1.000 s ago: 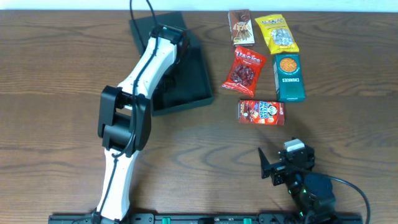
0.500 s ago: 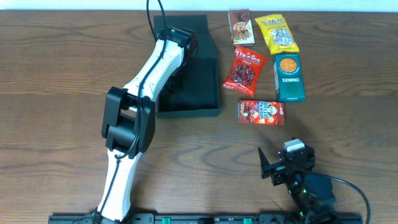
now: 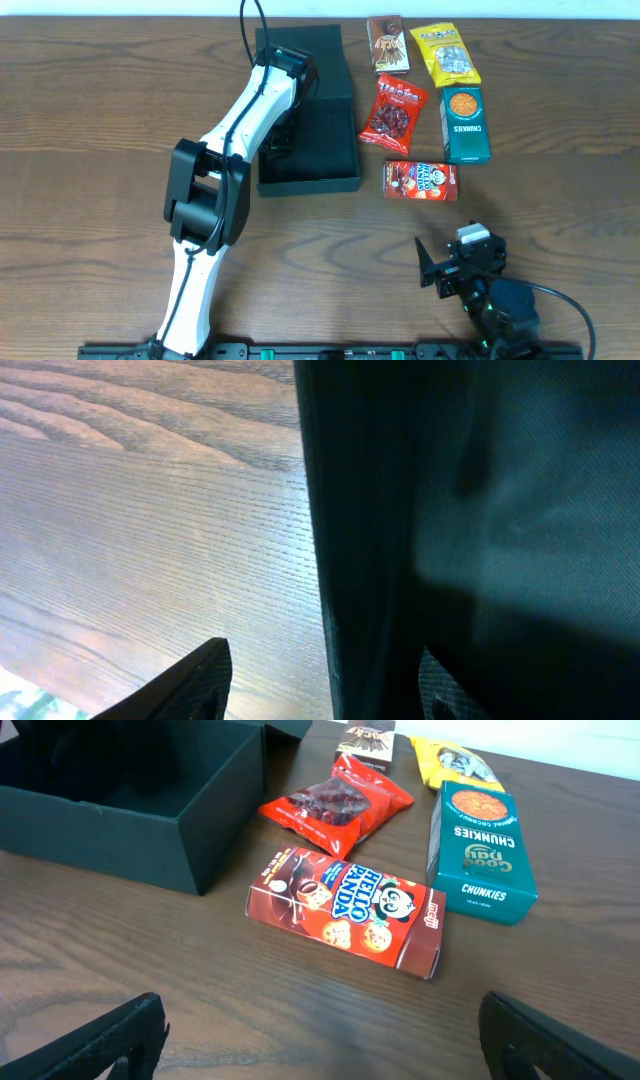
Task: Pack container
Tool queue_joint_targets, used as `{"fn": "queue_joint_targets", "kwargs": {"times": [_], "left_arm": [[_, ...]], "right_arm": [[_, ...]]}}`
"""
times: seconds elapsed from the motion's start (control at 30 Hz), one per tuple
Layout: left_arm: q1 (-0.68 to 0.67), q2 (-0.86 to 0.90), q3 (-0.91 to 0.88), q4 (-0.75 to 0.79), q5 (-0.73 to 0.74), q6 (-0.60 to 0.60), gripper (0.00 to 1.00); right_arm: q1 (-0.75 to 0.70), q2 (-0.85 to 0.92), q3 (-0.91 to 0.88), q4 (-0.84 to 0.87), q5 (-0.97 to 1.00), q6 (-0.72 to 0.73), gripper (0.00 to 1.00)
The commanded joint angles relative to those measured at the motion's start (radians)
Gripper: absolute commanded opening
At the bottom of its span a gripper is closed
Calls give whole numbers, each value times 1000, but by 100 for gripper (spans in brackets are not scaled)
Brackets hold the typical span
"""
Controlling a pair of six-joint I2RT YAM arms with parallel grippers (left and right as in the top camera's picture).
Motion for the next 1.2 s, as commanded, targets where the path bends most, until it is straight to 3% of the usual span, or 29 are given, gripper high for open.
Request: {"fn": "queue_joint_targets", "kwargs": {"times": [0.0, 0.13, 0.47, 0.77, 0.93, 1.17], "left_arm": [[-1, -6, -7, -6, -23, 17, 58], [-1, -6, -6, 1, -58, 17, 54], [-1, -107, 143, 7, 39, 17, 54], [-1, -389, 217, 42, 135, 18, 71], [-1, -480, 217, 19, 135, 25, 81], [9, -503, 217, -27, 150, 25, 94]], "right_arm": [[-5, -6, -10, -5, 1, -2, 99], [-5, -6, -10, -5, 1, -2, 99], [-5, -6, -10, -5, 0, -2, 99], [-4, -6, -10, 50, -2, -1, 99], [-4, -6, -10, 97, -126, 2, 99], [-4, -6, -10, 282, -614, 437, 99]]}}
